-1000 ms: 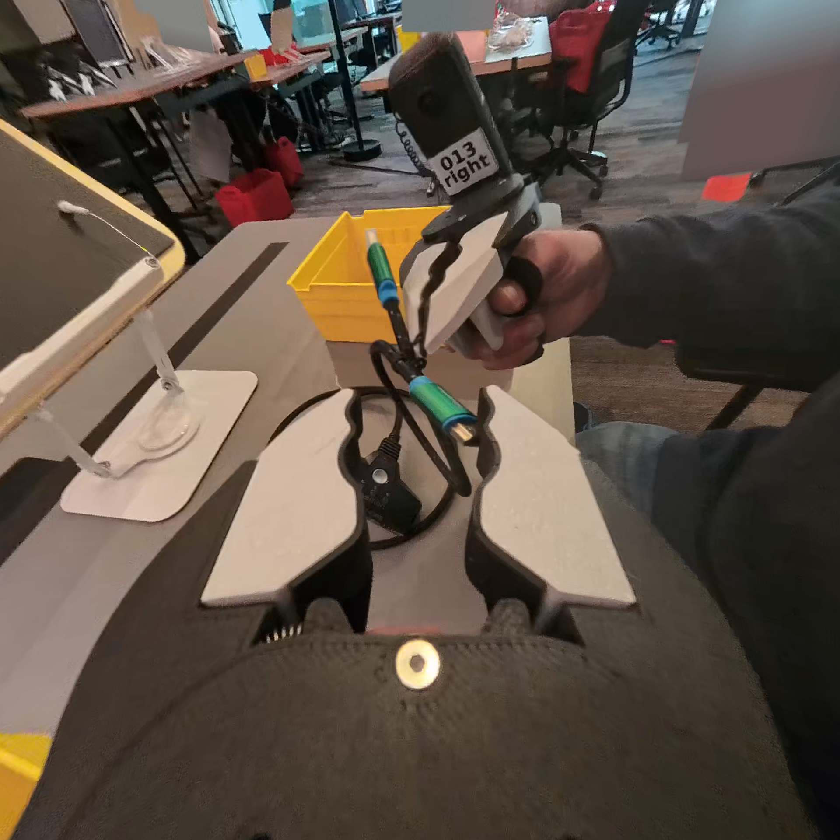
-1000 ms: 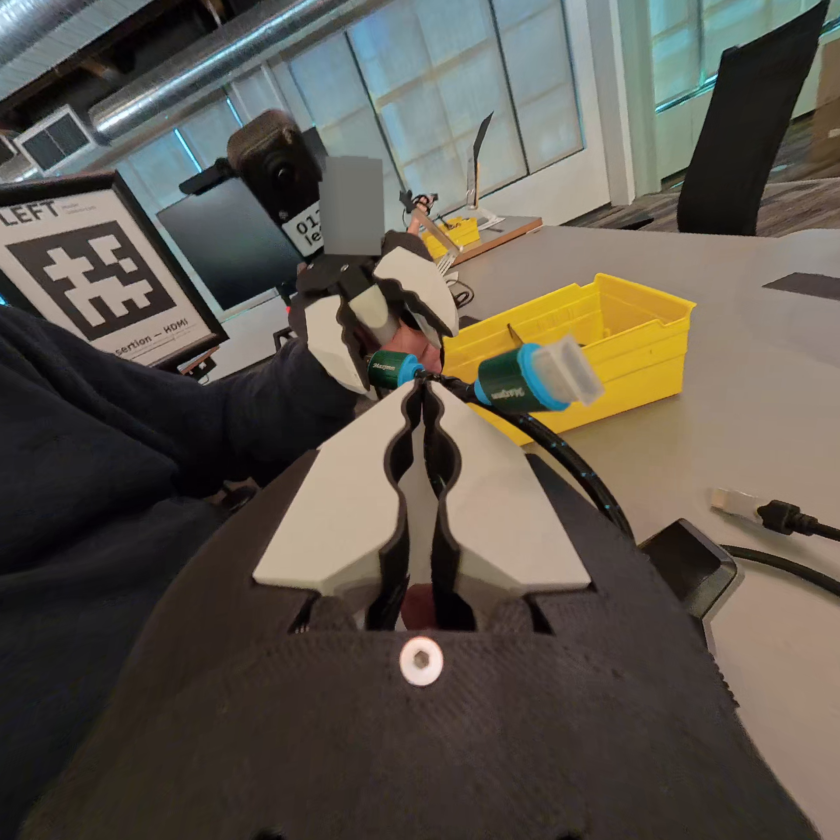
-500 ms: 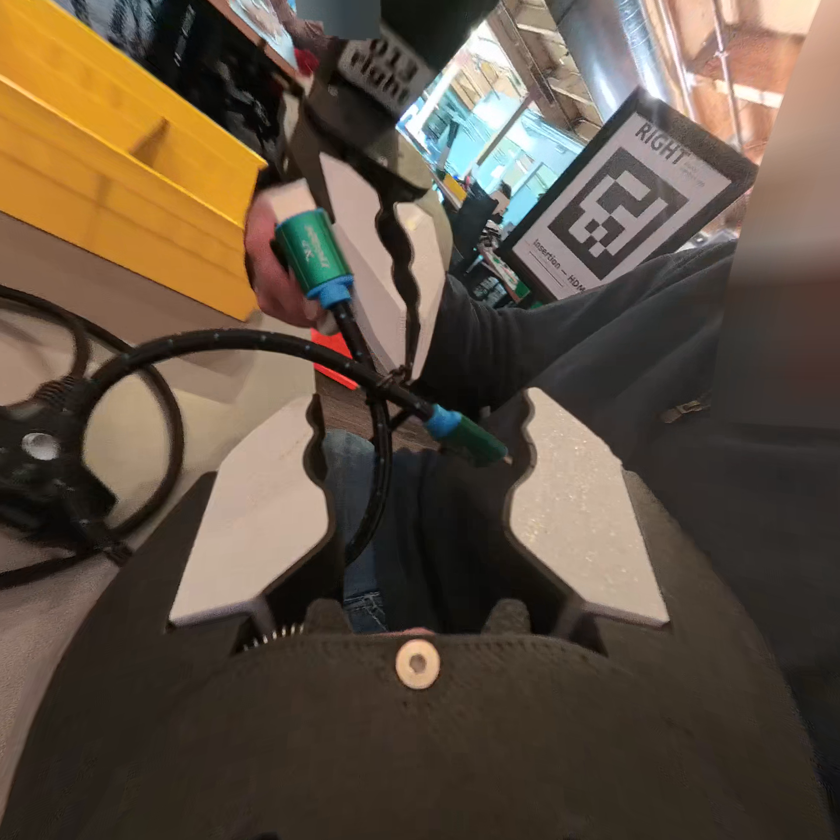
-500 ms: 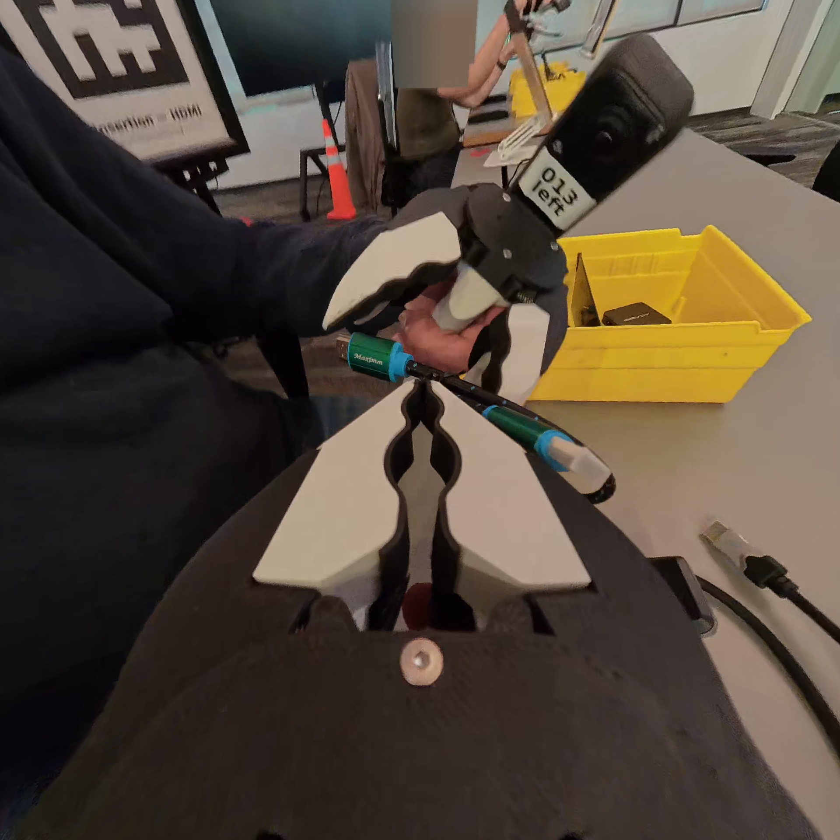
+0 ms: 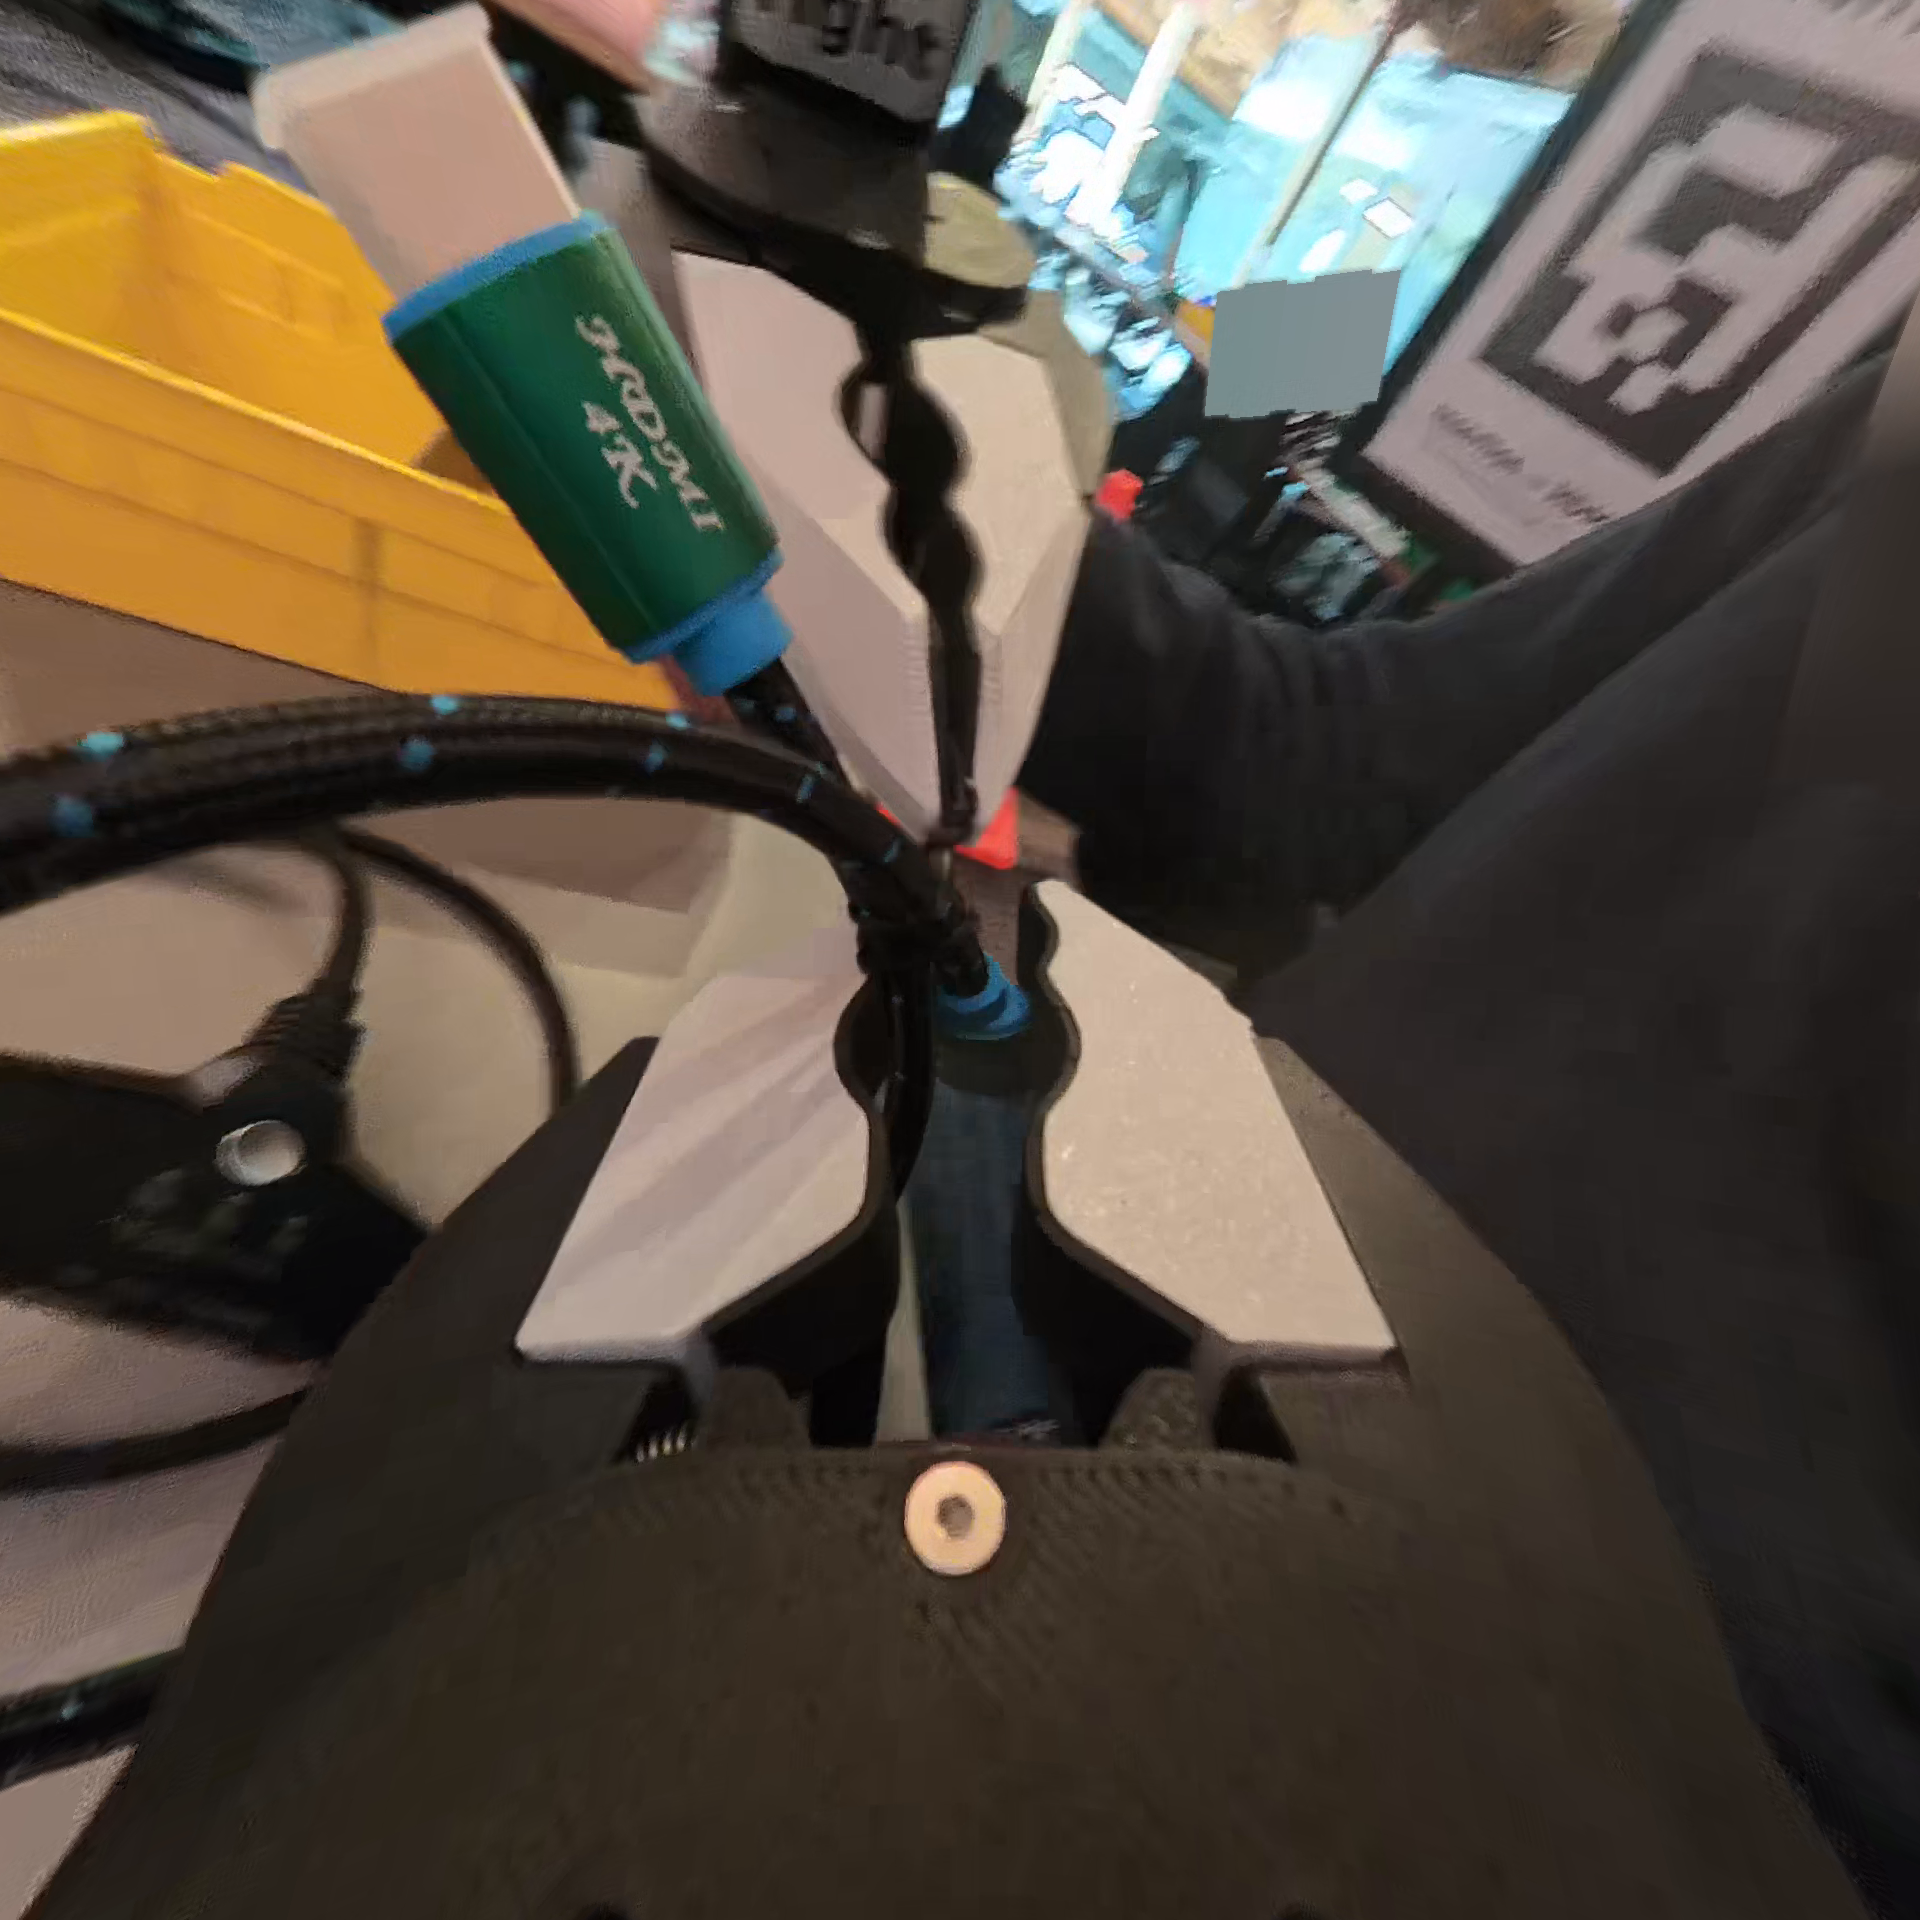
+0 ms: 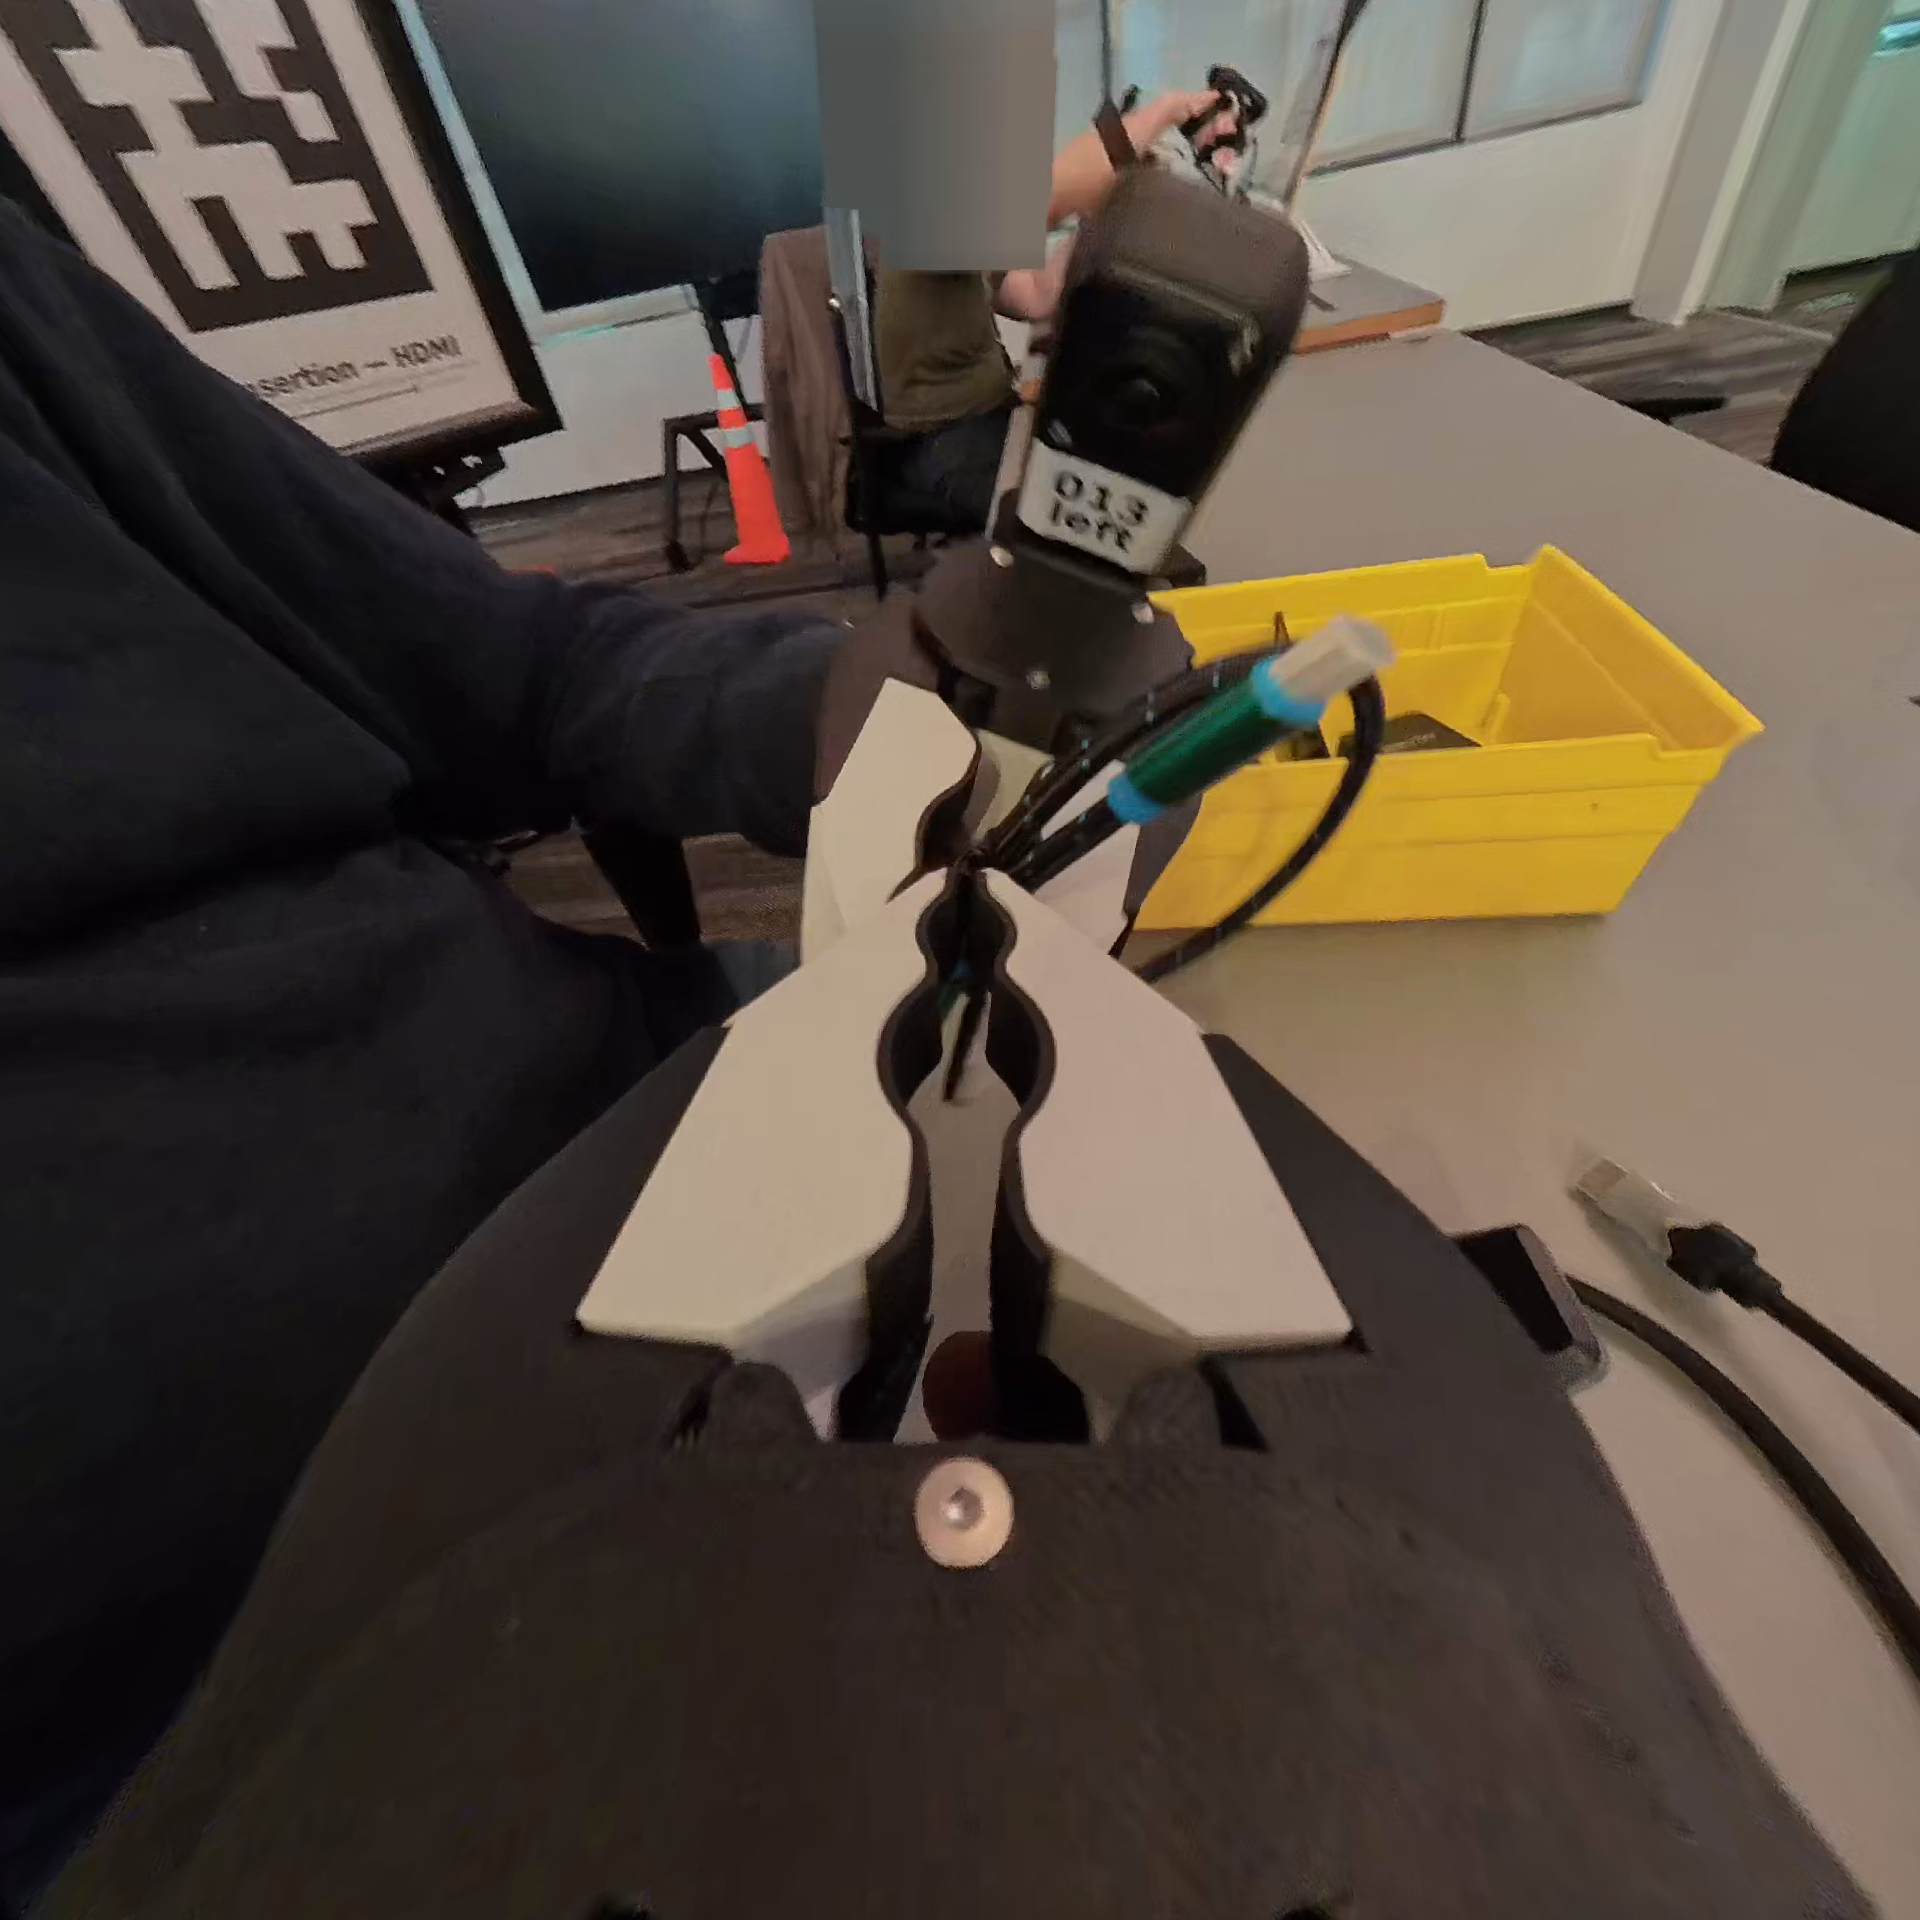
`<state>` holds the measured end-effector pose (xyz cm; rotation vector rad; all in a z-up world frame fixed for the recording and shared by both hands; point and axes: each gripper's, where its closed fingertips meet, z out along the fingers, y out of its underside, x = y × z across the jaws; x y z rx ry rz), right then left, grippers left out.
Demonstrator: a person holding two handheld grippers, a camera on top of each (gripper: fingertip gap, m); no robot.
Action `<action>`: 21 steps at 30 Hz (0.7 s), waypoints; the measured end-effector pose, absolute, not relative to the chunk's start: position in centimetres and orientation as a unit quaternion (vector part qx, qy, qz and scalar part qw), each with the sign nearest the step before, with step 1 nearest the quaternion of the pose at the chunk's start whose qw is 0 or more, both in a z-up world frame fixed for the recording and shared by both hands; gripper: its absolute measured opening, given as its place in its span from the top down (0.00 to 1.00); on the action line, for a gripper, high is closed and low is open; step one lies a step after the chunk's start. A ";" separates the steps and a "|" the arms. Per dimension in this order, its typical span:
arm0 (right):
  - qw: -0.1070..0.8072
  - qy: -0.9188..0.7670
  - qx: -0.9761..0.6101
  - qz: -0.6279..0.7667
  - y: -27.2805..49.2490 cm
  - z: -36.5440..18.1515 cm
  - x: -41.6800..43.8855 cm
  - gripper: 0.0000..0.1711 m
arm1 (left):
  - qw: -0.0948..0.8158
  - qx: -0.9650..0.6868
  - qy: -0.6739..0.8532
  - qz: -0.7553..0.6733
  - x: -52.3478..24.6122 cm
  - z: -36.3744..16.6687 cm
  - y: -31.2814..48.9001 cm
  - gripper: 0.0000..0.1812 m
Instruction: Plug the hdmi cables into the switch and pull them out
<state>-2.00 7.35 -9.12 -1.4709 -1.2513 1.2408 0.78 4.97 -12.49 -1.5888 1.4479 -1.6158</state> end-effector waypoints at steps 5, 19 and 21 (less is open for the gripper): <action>0.376 -0.363 -0.616 0.590 7.3 -8.0 -2.0 1.00 | 0.379 -0.609 0.568 -0.404 0.9 -12.5 8.1 0.89; 0.535 -0.351 -0.637 0.429 9.0 -8.5 -1.3 0.85 | 0.535 -0.579 0.600 -0.139 -0.7 -11.6 11.9 0.90; 0.589 -0.428 -0.619 0.293 8.9 -7.9 -1.2 0.87 | 0.514 -0.596 0.595 -0.165 -0.5 -11.8 11.7 0.90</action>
